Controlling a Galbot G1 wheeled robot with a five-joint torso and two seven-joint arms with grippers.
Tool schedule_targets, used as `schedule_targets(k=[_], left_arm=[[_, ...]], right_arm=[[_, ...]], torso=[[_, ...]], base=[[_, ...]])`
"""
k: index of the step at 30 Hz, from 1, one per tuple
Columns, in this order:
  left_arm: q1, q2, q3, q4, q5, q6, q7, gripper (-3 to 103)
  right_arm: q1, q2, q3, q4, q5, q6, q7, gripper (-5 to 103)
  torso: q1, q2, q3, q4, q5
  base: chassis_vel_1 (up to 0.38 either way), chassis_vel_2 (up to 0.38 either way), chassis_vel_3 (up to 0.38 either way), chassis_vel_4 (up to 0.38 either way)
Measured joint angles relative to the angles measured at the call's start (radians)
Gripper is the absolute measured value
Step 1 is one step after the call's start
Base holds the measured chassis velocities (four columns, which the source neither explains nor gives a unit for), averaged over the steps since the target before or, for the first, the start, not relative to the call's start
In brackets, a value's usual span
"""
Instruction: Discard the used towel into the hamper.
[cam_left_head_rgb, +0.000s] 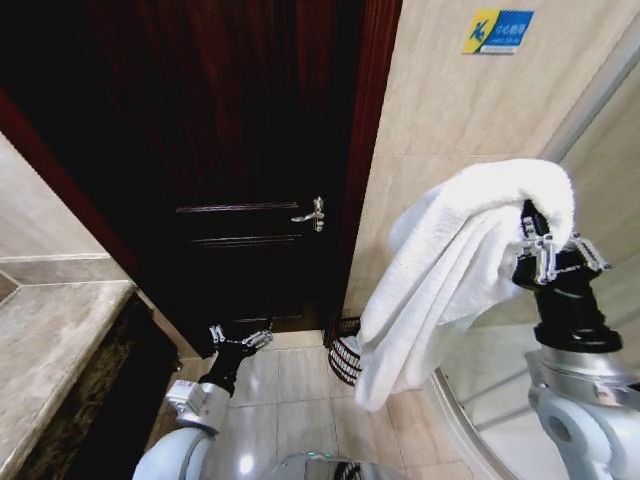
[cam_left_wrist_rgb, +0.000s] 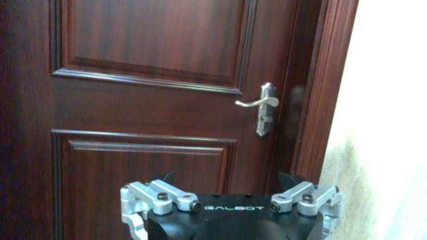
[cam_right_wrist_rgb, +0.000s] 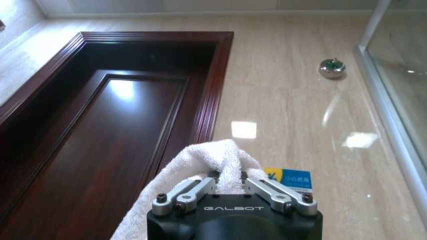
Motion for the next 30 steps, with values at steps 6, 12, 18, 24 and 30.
schedule_targets(k=[6, 12, 18, 24, 30], left_arm=[[0.000, 0.000, 0.000, 0.000, 0.000, 0.000, 0.000, 100], [0.000, 0.000, 0.000, 0.000, 0.000, 0.000, 0.000, 100], [0.000, 0.000, 0.000, 0.000, 0.000, 0.000, 0.000, 100], [0.000, 0.000, 0.000, 0.000, 0.000, 0.000, 0.000, 100], [0.000, 0.000, 0.000, 0.000, 0.000, 0.000, 0.000, 100]], right_arm=[[0.022, -0.003, -0.008, 0.000, 0.014, 0.000, -0.007, 8], [0.045, -0.007, -0.018, -0.001, 0.026, 0.000, -0.011, 8], [0.102, -0.035, -0.020, -0.073, 0.046, 0.009, -0.038, 8], [0.150, -0.046, -0.037, -0.134, 0.055, 0.016, -0.050, 8], [0.229, -0.048, -0.078, -0.258, 0.048, 0.054, -0.085, 8]], torso=[[0.000, 0.000, 0.000, 0.0000, -0.0001], [0.000, 0.000, 0.000, 0.0000, -0.0001], [0.000, 0.000, 0.000, 0.0000, 0.0000], [0.000, 0.000, 0.000, 0.0000, 0.0000], [0.000, 0.000, 0.000, 0.0000, 0.0000]], base=[[-0.052, 0.066, 0.074, -0.064], [-0.024, 0.029, 0.030, -0.032], [0.000, 0.000, 0.000, 0.000], [0.000, 0.000, 0.000, 0.000], [0.000, 0.000, 0.000, 0.000]])
